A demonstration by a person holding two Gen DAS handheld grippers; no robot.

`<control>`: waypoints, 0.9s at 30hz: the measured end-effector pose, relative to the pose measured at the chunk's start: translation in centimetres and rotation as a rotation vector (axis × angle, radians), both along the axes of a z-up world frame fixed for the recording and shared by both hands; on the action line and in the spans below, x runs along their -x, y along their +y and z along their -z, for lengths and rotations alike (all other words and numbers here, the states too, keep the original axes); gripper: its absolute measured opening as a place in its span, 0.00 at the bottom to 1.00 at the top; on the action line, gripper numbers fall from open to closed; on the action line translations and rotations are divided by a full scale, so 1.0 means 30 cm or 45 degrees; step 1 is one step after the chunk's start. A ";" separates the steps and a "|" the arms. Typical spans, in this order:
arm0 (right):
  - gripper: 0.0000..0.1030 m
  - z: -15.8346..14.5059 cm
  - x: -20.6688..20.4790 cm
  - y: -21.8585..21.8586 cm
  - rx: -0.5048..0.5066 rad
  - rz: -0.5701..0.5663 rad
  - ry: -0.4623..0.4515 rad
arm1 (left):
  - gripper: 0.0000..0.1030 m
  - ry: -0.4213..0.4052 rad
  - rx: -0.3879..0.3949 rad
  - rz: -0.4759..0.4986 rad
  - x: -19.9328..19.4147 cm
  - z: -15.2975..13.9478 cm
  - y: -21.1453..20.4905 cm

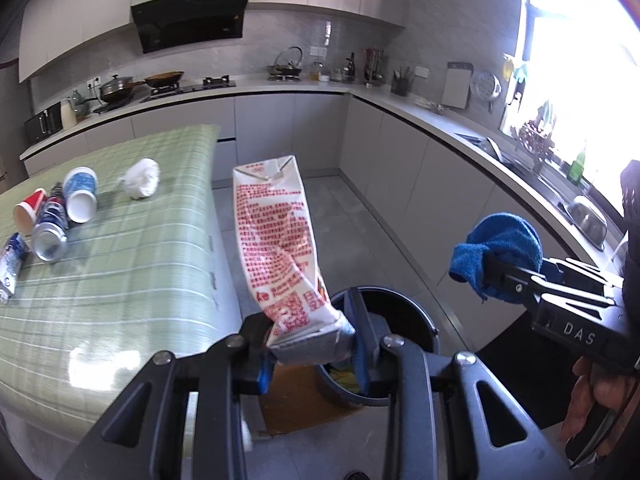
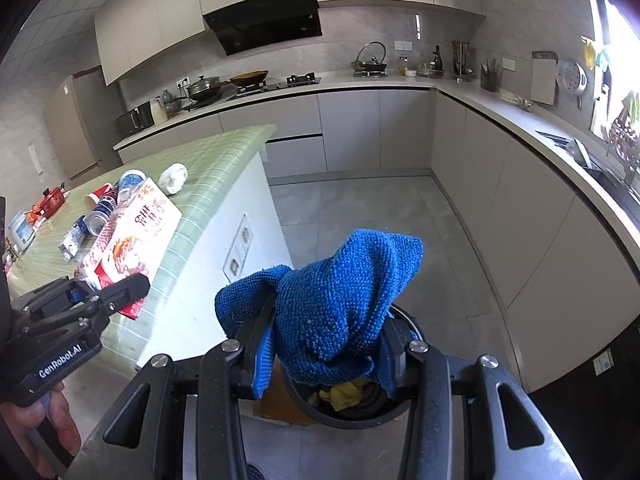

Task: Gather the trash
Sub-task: 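Carry the blue towel and red-printed carton in both tools over the bin, then open both tools to drop the towel and carton into the bin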

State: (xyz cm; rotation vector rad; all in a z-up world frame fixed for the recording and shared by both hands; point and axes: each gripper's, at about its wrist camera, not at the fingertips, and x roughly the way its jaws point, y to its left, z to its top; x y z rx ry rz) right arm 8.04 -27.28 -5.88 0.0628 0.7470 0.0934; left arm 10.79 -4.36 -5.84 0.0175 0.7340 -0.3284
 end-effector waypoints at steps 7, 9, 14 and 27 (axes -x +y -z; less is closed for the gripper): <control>0.43 0.064 0.009 -0.123 0.001 -0.003 0.050 | 0.31 0.052 0.008 0.018 0.011 0.066 -0.116; 0.43 0.097 0.005 -0.152 -0.007 -0.008 0.071 | 0.31 0.076 0.003 0.022 0.012 0.094 -0.149; 0.43 0.204 -0.012 -0.195 -0.013 -0.050 0.131 | 0.31 0.163 0.008 0.029 0.009 0.181 -0.212; 0.43 0.488 -0.105 -0.227 0.063 -0.262 0.255 | 0.31 0.384 0.042 0.009 -0.055 0.409 -0.323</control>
